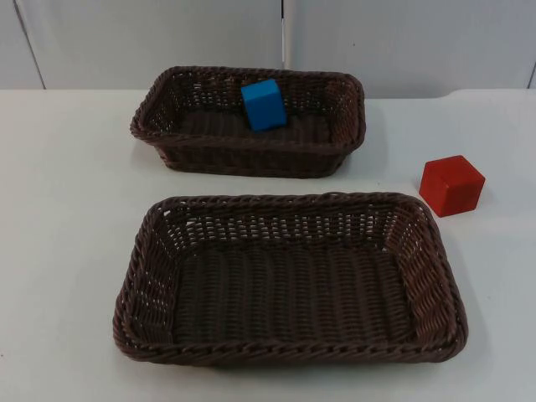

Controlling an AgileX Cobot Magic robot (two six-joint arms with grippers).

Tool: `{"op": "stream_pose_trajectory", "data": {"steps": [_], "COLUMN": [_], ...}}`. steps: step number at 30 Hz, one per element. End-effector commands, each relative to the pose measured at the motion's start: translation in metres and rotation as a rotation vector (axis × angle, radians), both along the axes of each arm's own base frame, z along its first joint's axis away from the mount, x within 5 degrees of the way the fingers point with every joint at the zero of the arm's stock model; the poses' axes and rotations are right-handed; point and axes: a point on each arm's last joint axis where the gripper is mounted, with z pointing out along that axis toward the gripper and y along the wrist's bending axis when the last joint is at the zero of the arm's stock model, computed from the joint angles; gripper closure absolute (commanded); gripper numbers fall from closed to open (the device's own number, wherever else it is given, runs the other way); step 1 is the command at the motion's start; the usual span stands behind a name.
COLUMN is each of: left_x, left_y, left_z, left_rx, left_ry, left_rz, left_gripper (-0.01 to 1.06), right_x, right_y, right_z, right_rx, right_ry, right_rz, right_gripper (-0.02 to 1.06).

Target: Pick up one cube with the left hand and place it into the upper basket. Pick up one cube with the right hand and place it into the lower basket.

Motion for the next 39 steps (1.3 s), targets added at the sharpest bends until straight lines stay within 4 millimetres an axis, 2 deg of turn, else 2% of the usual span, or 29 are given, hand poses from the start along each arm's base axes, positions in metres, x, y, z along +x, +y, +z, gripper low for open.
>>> {"op": "stream_pose_trajectory", "data": {"steps": [1, 8, 11, 12, 16, 17, 20, 22, 23, 25, 28, 29, 31, 33, 34, 37, 39], "left_x": [0.000, 0.000, 0.000, 0.000, 0.000, 0.000, 0.000, 0.001, 0.001, 0.001, 0.001, 0.001, 0.001, 0.001, 0.001, 0.001, 0.001], "left_y": [-0.001, -0.001, -0.001, -0.001, 0.000, 0.000, 0.000, -0.001, -0.001, -0.001, -0.002, -0.002, -0.002, -0.002, -0.002, -0.002, -0.002], "left_z": [-0.002, -0.002, -0.001, -0.001, -0.001, -0.001, 0.000, 0.001, 0.001, 0.002, 0.003, 0.003, 0.004, 0.004, 0.004, 0.004, 0.004], "left_rx": [-0.010, -0.009, -0.009, -0.009, -0.003, -0.003, -0.003, -0.009, -0.009, -0.013, -0.018, -0.018, -0.017, -0.017, -0.017, -0.016, -0.016], "left_ry": [0.002, 0.002, 0.000, 0.000, -0.007, -0.007, -0.018, -0.029, -0.029, -0.038, -0.054, -0.054, -0.059, -0.059, -0.059, -0.059, -0.059], "left_rz": [-0.007, -0.007, -0.008, -0.008, -0.004, -0.004, -0.005, -0.009, -0.009, -0.012, -0.017, -0.017, -0.017, -0.017, -0.017, -0.016, -0.016], "left_gripper": [0.07, 0.07, 0.07, 0.07, 0.07, 0.07, 0.07, 0.07, 0.07, 0.07, 0.07, 0.07, 0.07, 0.07, 0.07, 0.07, 0.07], "right_x": [0.002, 0.023, 0.048, 0.048, 0.087, 0.087, 0.120, 0.143, 0.143, 0.161, 0.196, 0.196, 0.224, 0.243, 0.243, 0.265, 0.288], "right_y": [0.000, 0.000, 0.001, 0.001, 0.001, 0.001, 0.001, 0.002, 0.002, 0.002, 0.002, 0.002, 0.003, 0.003, 0.003, 0.003, 0.004], "right_z": [0.005, 0.028, 0.045, 0.045, 0.060, 0.060, 0.066, 0.066, 0.066, 0.066, 0.059, 0.059, 0.053, 0.047, 0.047, 0.038, 0.024], "right_rx": [-0.014, -0.042, -0.054, -0.054, -0.054, -0.054, -0.054, -0.054, -0.054, -0.056, -0.062, -0.062, -0.065, -0.068, -0.068, -0.068, -0.067], "right_ry": [-0.003, 0.036, 0.073, 0.073, 0.145, 0.145, 0.222, 0.284, 0.284, 0.327, 0.389, 0.389, 0.422, 0.437, 0.437, 0.465, 0.503], "right_rz": [0.003, 0.019, 0.026, 0.026, 0.028, 0.028, 0.030, 0.032, 0.032, 0.034, 0.041, 0.041, 0.045, 0.048, 0.048, 0.049, 0.050], "right_gripper": [0.00, 0.00, 0.01, 0.01, 0.01, 0.01, 0.01, 0.01, 0.01, 0.01, 0.01, 0.01, 0.01, 0.01, 0.01, 0.01, 0.01]}}
